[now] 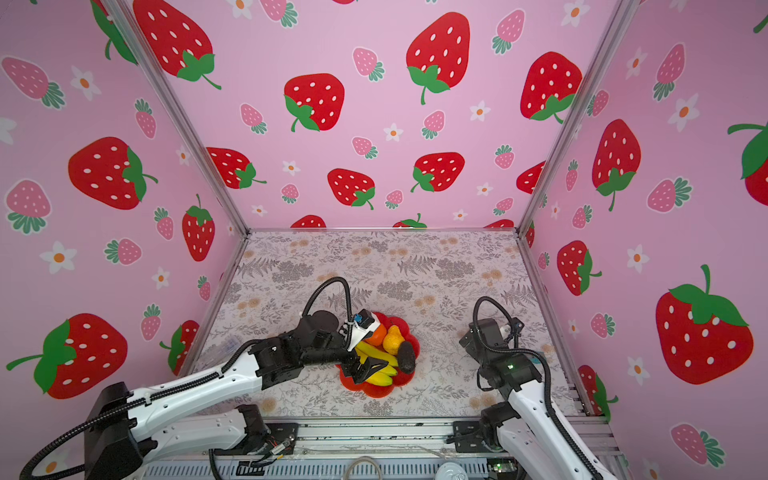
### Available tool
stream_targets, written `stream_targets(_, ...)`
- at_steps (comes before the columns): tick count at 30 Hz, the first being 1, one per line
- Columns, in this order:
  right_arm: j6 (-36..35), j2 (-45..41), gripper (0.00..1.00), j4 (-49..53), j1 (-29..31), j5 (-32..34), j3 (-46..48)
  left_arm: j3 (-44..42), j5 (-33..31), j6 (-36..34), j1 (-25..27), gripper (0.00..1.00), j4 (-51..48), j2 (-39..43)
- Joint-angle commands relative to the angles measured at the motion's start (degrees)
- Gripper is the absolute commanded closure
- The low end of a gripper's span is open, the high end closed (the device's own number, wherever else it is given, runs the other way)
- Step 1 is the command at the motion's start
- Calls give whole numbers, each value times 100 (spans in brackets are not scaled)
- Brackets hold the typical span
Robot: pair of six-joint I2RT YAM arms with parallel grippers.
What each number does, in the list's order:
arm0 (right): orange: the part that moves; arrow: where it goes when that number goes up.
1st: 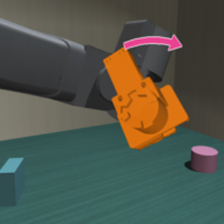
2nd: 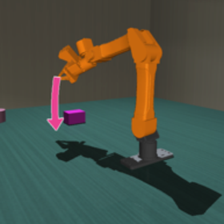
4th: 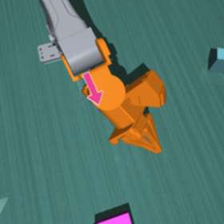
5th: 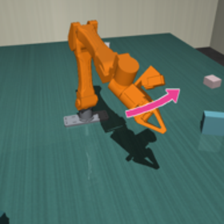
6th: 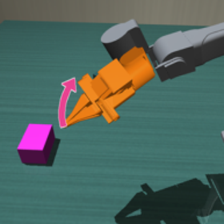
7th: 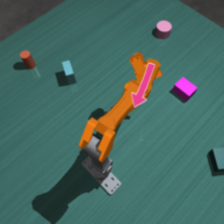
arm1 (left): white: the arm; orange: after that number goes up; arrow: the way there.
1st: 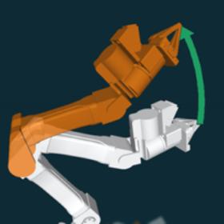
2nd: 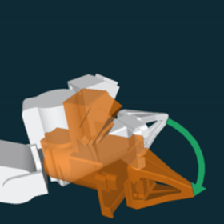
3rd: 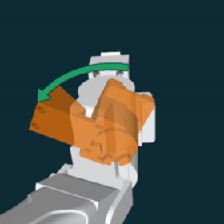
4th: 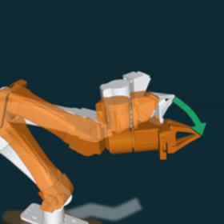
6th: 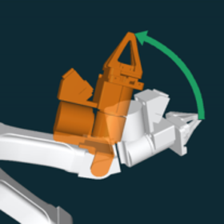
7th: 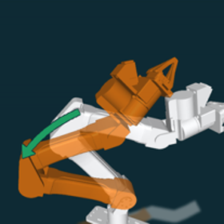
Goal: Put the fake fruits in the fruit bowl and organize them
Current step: 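Reach the right gripper to the second avocado near the blue cutter and grasp it, then carry the second avocado to the bowl with the right gripper while the left gripper withdraws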
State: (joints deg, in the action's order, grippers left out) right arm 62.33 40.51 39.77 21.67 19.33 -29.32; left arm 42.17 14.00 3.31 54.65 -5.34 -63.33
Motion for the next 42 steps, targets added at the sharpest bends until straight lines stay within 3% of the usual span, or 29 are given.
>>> stream_targets(1, -741, 159, 1, -126, -684, -809, 90, -47, -10, -130, 19, 1, 230, 84)
stream_targets(5, -920, 430, 1, -366, -1114, -1123, 200, -70, -65, -155, 13, 1, 287, 39)
stream_targets(12, -1190, 1123, 0, -986, -1400, -1090, 255, 4, -119, -208, -30, 1, 241, -35)
stream_targets(14, -1296, 1354, 9, -1094, -1473, -1122, 235, -3, -207, -208, -42, 1, 233, 0)
stream_targets(27, -1602, 1634, 23, -1499, -1823, -1454, 585, -147, -574, -217, -77, 1, 182, 238)
stream_targets(33, -1907, 1714, 53, -1638, -1857, -1709, 490, -109, -830, -204, -77, 1, 107, 289)
stream_targets(38, -2604, 1019, 58, -2051, -1780, -2226, 368, -78, -1230, -47, -87, 1, -257, 464)
stream_targets(42, -3358, 563, 59, -2290, -1387, -2768, 64, 17, -1554, 294, -274, 1, -937, 652)
